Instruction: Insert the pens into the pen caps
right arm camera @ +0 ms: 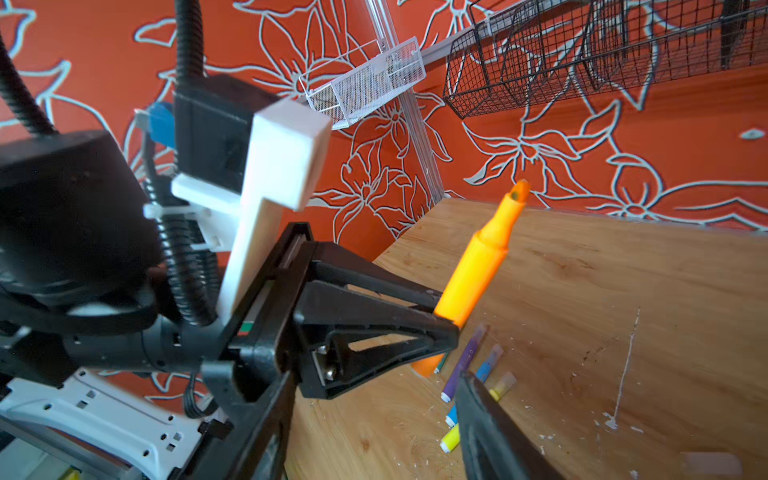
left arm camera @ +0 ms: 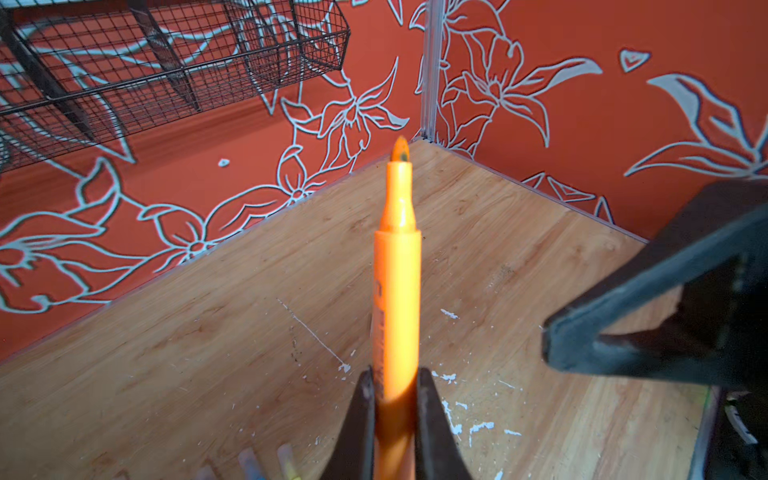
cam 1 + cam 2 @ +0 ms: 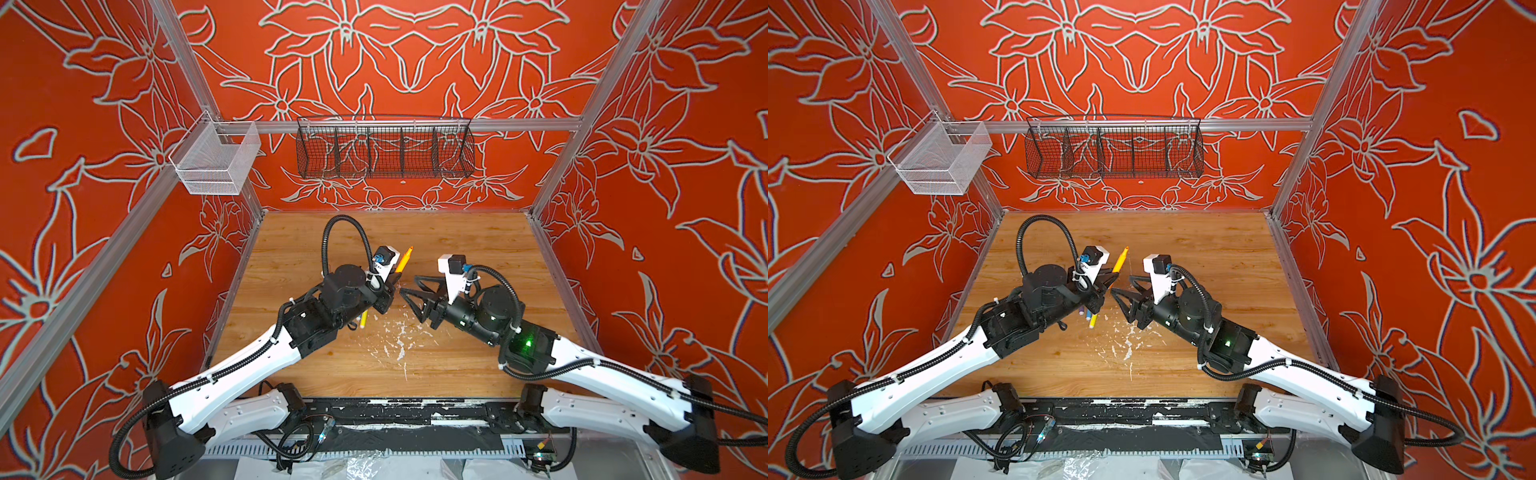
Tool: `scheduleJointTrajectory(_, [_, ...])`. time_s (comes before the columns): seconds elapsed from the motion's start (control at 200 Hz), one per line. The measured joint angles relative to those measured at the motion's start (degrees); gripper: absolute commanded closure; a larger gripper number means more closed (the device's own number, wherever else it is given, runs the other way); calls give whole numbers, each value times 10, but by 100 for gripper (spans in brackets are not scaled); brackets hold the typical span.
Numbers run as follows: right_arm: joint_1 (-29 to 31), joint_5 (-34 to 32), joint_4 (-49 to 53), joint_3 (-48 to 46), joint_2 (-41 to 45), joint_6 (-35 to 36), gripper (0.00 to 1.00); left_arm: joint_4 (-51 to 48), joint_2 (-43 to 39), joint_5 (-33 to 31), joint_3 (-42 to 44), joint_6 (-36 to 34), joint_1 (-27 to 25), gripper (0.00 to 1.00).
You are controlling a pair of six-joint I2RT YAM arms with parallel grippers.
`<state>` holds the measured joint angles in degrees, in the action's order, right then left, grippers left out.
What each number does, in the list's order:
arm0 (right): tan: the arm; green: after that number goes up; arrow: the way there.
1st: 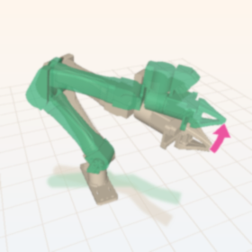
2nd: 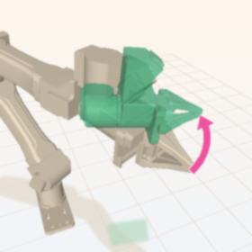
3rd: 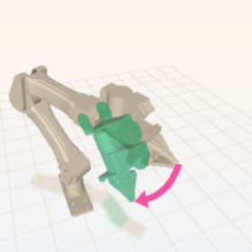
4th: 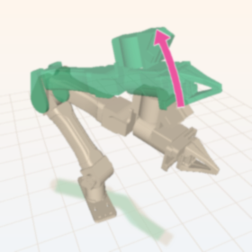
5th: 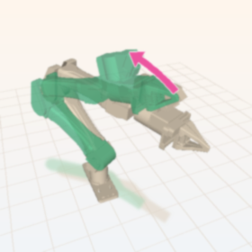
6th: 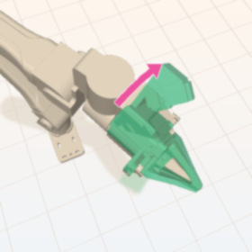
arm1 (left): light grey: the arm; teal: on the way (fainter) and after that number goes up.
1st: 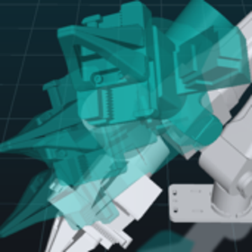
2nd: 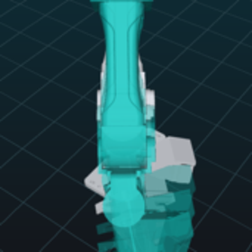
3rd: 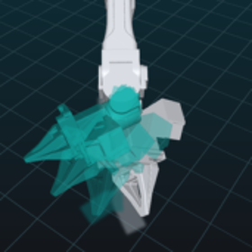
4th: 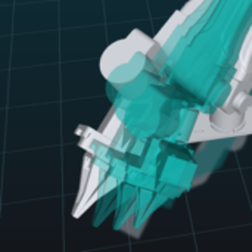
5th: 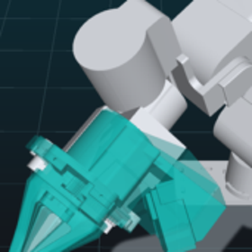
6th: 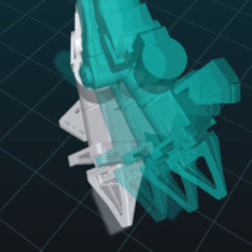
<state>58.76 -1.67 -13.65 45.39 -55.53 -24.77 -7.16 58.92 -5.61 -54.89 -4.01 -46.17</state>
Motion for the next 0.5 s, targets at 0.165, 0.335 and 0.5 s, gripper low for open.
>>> scheduleJointTrajectory(0.165, [5,2,-9,1,-17,1,45,0,-9,21,1,-7,0,100])
scheduleJointTrajectory(0.335, [6,-2,-17,7,-33,1,49,-1,-9,47,2,-12,0,100])
scheduleJointTrajectory(0.5, [7,-26,-19,4,-7,1,48,-1,-10,63,4,-17,0,100])
